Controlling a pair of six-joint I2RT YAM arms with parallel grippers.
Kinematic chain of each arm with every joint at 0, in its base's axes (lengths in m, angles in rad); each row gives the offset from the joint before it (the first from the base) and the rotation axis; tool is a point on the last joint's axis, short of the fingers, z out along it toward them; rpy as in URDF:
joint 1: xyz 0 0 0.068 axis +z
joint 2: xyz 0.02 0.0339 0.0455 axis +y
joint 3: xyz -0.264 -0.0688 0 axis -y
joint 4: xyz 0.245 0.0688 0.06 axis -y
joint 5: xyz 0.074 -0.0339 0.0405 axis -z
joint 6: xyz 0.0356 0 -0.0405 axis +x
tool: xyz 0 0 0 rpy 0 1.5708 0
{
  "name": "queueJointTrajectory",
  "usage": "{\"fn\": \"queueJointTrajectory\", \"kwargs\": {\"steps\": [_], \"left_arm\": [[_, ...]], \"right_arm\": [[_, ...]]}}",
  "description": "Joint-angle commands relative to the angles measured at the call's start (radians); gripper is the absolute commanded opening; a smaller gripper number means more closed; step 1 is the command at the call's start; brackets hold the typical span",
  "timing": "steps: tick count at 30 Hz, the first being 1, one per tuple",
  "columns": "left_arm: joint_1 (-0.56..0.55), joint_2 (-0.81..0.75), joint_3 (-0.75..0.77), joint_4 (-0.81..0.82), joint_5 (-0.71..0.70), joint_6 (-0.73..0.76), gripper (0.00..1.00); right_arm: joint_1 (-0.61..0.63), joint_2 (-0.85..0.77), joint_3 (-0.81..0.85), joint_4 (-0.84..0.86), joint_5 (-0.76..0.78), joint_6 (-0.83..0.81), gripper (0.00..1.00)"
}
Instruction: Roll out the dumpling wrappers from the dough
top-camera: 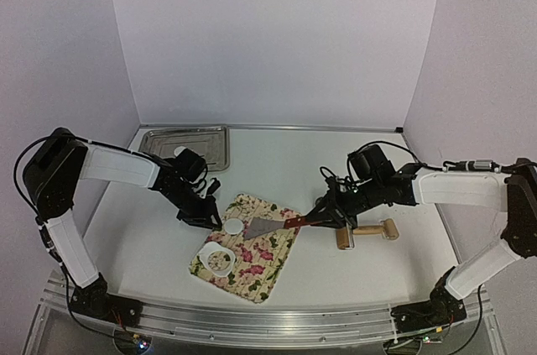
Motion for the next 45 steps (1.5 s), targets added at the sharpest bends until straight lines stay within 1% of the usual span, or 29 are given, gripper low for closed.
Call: {"fn": "queueJointTrajectory", "kwargs": {"steps": [1, 10, 23, 26, 34, 45], "left_arm": [[0.004, 0.027, 0.01, 0.003, 0.013, 0.032, 0.29], [0.004, 0.04, -0.004, -0.017, -0.026, 0.056, 0.17], [0.004, 0.039, -0.008, -0.027, -0.03, 0.088, 0.02], [0.003, 0.037, -0.005, -0.029, -0.029, 0.086, 0.0], [0.002, 0.036, -0.003, -0.039, -0.023, 0.085, 0.0], [0.002, 0.037, 0.001, -0.049, -0.026, 0.088, 0.0]], "right_arm": [[-0.001, 0.044, -0.031, -0.058, 0.057, 0.017, 0.0], [-0.001, 0.087, -0.044, -0.062, 0.05, 0.041, 0.0], [-0.001, 0.126, -0.075, -0.075, 0.083, 0.052, 0.0], [-0.001, 0.143, -0.08, -0.075, 0.089, 0.045, 0.0], [-0.001, 0.177, -0.069, -0.064, 0.121, 0.017, 0.0], [-0.001, 0.206, -0.091, 0.03, 0.125, -0.001, 0.0]]}}
